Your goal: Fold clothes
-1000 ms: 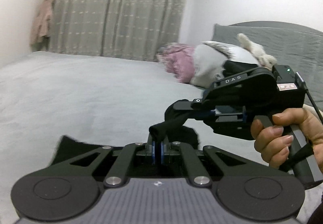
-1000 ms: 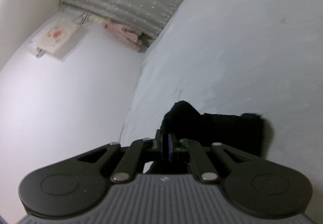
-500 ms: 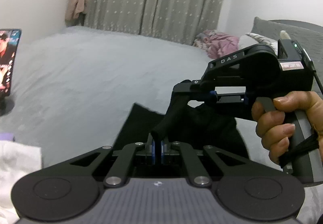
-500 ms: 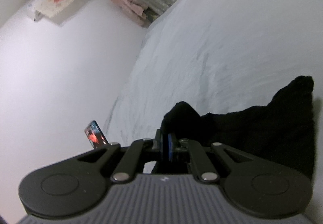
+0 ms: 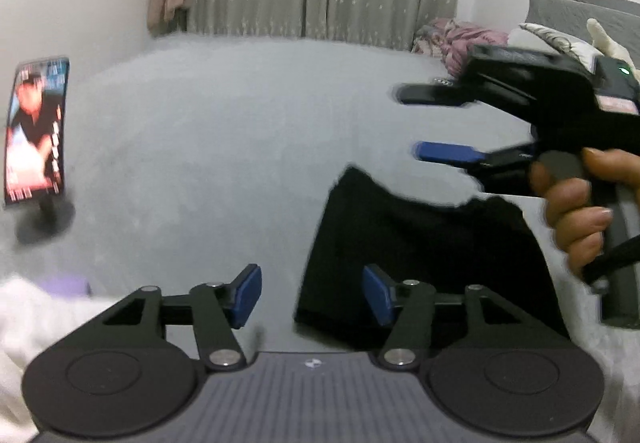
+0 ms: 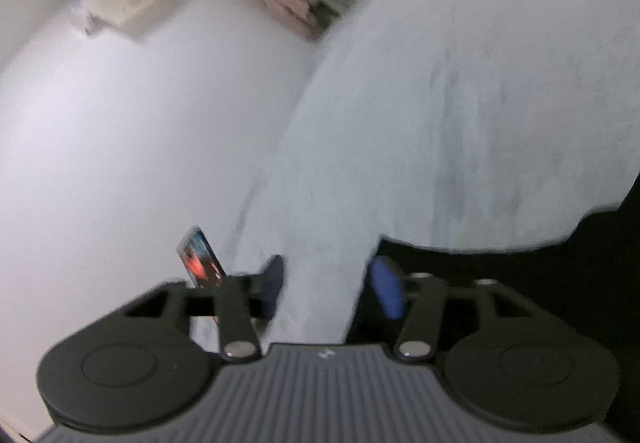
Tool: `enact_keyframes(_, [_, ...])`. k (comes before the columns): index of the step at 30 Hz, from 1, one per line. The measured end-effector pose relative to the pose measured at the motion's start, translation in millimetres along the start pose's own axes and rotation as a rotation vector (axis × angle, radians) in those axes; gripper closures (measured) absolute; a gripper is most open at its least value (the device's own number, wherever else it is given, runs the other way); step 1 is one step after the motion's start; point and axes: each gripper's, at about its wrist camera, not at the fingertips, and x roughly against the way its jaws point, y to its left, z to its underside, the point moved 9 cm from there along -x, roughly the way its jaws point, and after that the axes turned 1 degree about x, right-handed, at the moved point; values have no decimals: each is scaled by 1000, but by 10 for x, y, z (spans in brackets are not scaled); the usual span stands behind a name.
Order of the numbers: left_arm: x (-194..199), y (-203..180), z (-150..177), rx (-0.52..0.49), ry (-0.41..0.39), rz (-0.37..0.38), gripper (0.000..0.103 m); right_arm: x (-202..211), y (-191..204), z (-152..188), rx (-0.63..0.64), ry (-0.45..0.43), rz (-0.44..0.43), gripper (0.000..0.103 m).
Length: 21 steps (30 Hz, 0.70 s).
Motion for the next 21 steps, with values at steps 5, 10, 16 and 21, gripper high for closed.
enact_keyframes(5, [-128, -226, -325, 0, -76, 118, 46, 554, -200, -182, 23, -103, 148, 40])
enact_keyframes(10, [-458, -673, -420, -13, -72, 204, 74, 866, -448, -127, 66, -127, 319, 66])
enact_keyframes(16, [-933, -892, -299, -72, -54, 197, 83, 775, -428, 109, 279, -113, 405, 70])
enact_keyframes(21, [-1305, -729, -117, -72, -42, 132, 102, 555, -559, 223, 432, -81, 479, 71])
